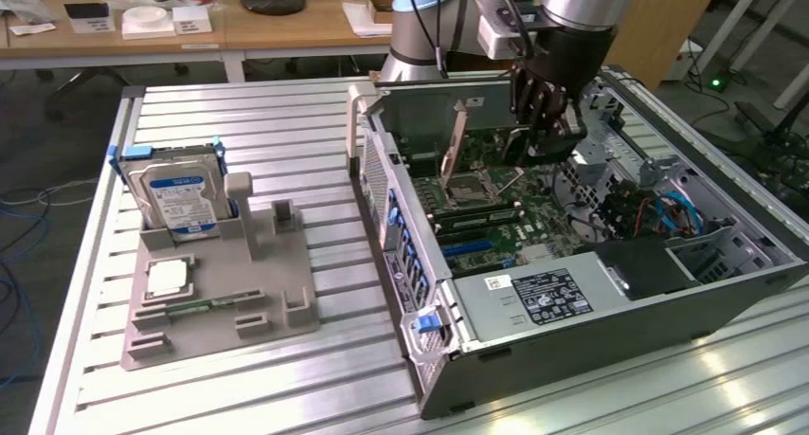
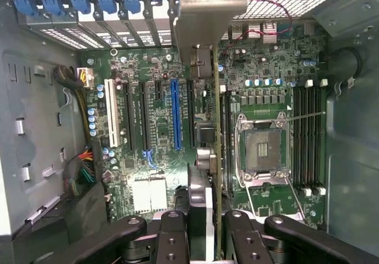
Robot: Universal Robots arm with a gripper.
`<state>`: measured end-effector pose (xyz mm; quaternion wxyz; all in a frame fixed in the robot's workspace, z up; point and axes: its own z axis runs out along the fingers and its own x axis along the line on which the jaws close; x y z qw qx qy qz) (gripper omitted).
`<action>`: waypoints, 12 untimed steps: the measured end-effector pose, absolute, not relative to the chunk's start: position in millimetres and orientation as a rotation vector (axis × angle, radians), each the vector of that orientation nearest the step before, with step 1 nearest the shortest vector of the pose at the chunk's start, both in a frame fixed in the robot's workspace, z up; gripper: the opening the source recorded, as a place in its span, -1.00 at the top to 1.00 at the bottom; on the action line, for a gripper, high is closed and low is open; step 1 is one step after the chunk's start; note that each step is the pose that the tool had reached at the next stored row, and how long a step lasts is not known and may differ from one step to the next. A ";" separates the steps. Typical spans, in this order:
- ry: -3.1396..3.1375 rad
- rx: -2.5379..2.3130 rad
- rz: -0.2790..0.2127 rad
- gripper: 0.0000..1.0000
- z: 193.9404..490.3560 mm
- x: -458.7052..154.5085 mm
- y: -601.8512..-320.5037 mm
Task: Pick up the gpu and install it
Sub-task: 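Insert the gpu into the slot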
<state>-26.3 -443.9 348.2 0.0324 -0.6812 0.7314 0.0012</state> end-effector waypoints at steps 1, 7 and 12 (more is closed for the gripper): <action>2.251 -2.097 0.005 0.44 346.5 -25.6 -443.8; 2.253 -2.098 0.006 0.44 341.0 -25.8 -444.1; 2.252 -2.098 0.006 0.44 338.6 -26.1 -444.1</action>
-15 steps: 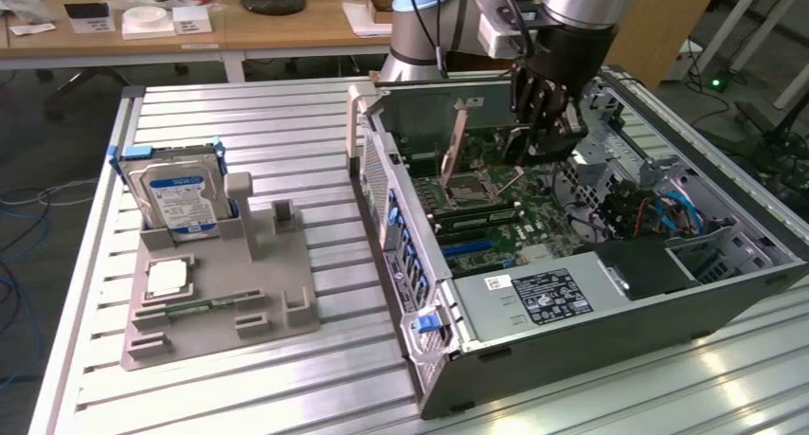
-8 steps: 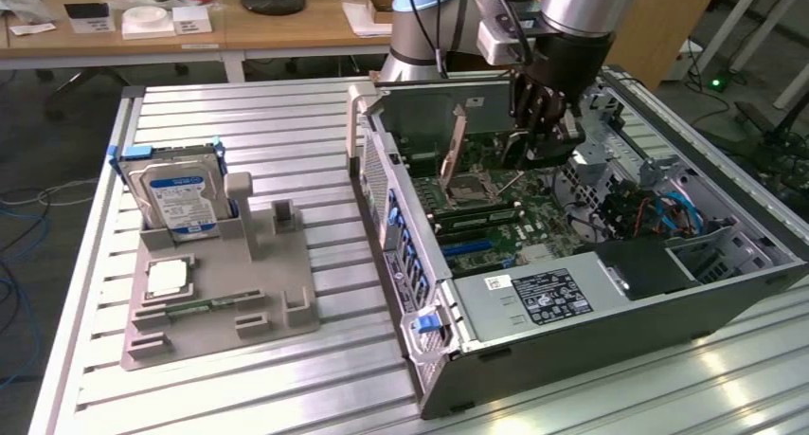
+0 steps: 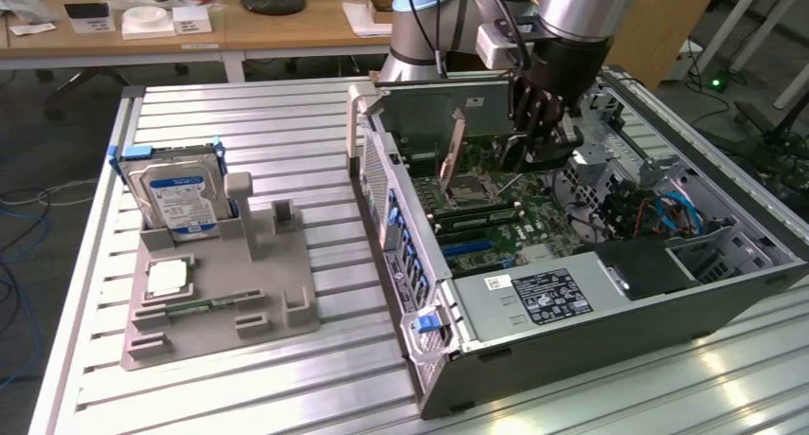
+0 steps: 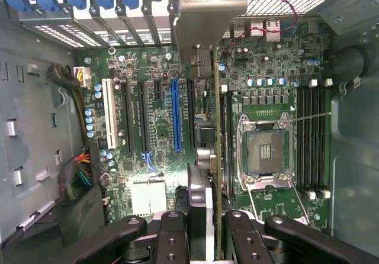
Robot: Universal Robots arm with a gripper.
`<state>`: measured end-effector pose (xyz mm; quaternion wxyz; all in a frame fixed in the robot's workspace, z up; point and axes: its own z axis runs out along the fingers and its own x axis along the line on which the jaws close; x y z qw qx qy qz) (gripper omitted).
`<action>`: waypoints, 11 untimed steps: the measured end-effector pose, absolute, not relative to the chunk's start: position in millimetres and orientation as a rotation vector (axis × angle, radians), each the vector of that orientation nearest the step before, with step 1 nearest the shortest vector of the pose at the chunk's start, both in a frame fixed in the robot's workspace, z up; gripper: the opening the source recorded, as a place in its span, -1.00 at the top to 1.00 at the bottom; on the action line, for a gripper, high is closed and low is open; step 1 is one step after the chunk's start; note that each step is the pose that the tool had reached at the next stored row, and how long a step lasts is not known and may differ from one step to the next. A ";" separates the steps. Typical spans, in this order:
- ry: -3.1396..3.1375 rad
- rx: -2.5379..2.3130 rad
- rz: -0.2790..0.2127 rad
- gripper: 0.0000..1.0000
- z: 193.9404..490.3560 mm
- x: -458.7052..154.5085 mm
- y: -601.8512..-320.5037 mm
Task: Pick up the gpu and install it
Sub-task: 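Insert the gpu into the slot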
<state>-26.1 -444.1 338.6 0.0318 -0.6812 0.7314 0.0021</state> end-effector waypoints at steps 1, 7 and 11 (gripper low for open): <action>2.252 -2.098 0.006 0.44 338.5 -26.1 -444.1; 2.250 -2.100 0.006 0.44 337.2 -29.0 -444.1; 2.233 -2.119 0.007 0.44 335.1 -29.9 -445.4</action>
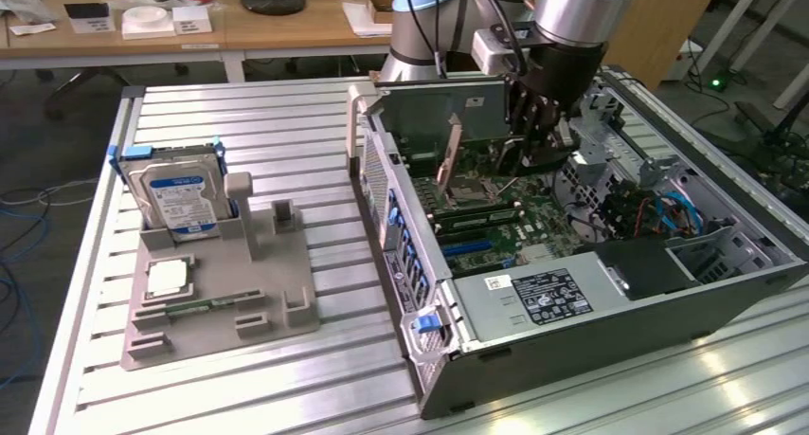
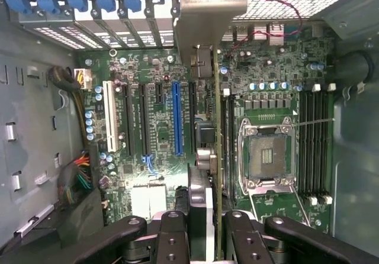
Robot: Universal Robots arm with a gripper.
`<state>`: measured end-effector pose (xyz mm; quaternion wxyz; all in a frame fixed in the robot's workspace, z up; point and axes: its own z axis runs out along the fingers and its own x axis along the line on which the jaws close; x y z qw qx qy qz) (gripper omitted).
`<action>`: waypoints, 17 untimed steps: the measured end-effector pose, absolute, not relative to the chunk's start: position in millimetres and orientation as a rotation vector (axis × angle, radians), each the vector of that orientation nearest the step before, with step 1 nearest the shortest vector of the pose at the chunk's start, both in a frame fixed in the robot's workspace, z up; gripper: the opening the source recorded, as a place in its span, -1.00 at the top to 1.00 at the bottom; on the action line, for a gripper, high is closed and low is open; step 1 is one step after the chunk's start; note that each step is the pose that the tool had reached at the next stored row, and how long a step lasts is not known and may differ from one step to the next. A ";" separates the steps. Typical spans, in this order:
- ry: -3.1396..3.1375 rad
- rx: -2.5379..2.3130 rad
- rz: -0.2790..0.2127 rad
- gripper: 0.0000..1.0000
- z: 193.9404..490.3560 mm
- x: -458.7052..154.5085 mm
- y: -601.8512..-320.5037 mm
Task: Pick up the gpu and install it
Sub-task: 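Insert the gpu into the slot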
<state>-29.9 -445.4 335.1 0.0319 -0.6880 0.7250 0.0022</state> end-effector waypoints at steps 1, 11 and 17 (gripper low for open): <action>2.226 -2.126 0.007 0.44 334.6 -29.9 -445.7; 2.203 -2.150 0.009 0.44 325.4 -30.3 -446.8; 2.200 -2.154 0.009 0.44 323.5 -34.2 -447.1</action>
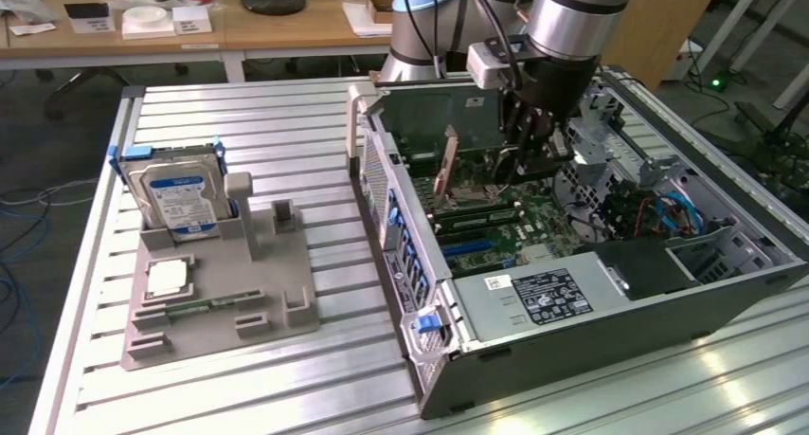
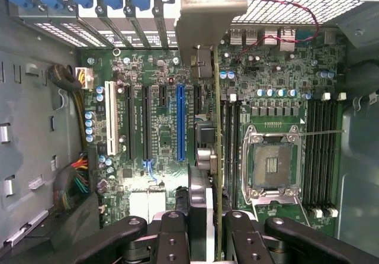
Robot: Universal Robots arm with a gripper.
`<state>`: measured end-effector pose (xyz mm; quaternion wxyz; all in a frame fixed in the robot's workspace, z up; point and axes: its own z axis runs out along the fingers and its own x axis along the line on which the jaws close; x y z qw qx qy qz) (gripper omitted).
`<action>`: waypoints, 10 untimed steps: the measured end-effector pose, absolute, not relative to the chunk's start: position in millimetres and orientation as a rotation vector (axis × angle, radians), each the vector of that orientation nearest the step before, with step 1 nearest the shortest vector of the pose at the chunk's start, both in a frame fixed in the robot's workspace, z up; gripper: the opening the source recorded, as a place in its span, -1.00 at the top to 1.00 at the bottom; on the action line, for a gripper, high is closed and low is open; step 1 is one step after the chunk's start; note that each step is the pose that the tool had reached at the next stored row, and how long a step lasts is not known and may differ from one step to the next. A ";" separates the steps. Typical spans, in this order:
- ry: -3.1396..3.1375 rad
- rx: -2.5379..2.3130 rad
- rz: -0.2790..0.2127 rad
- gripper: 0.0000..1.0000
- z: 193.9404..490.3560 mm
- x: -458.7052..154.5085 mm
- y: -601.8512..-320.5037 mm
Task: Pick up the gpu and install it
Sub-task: 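Insert the gpu into the slot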
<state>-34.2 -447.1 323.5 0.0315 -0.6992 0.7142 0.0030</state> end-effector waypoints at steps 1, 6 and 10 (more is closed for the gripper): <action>2.200 -2.154 0.009 0.44 323.1 -34.6 -447.1; 2.200 -2.154 0.009 0.44 320.8 -36.2 -447.1; 2.200 -2.154 0.010 0.44 319.8 -36.4 -447.9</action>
